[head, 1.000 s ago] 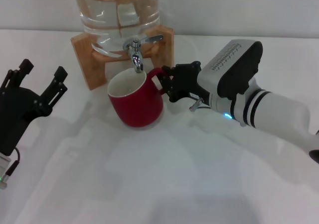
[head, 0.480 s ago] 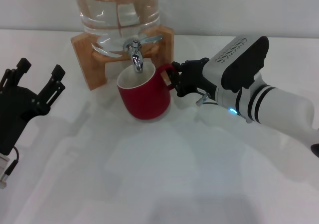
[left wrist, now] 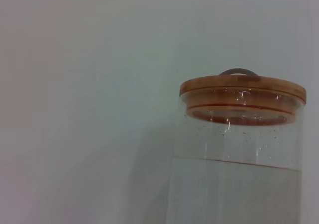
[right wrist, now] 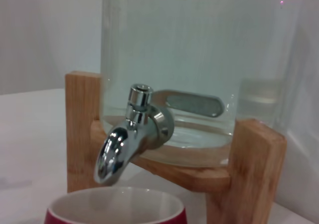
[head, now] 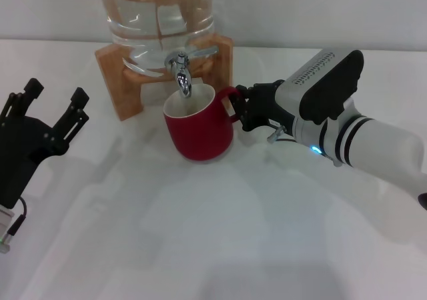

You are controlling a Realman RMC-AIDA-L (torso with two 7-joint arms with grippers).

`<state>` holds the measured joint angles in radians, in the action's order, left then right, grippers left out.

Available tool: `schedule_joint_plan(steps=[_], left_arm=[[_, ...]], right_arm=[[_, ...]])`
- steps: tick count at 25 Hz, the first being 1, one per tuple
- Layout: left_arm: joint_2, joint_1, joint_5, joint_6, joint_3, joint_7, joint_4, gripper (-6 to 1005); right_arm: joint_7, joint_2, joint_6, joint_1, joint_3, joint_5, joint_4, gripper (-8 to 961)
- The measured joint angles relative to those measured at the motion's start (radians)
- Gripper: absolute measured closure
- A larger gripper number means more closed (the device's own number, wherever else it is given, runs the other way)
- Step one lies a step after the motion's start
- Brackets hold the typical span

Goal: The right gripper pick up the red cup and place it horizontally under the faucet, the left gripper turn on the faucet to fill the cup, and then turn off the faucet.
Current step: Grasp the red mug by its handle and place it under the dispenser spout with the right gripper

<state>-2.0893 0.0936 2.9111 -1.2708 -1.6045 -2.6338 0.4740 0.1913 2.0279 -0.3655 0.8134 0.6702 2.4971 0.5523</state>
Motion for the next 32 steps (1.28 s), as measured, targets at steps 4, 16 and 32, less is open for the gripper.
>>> schedule_joint_plan(steps=[4,16,32], left_arm=[[0.000,0.000,0.000,0.000,-0.002,0.000,0.000,139],[0.000,0.002,-0.001,0.002,-0.002,0.000,0.000,139],[0.000,0.009,0.000,0.006,-0.001,0.000,-0.009,139]], right_arm=[[0.000,0.000,-0.001,0.000,0.000,0.000,-0.005,827],[-0.001,0.000,-0.007,0.005,-0.007,0.010,-0.007,826],[-0.001,0.000,0.017,0.017,-0.007,0.011,-0.003,726]])
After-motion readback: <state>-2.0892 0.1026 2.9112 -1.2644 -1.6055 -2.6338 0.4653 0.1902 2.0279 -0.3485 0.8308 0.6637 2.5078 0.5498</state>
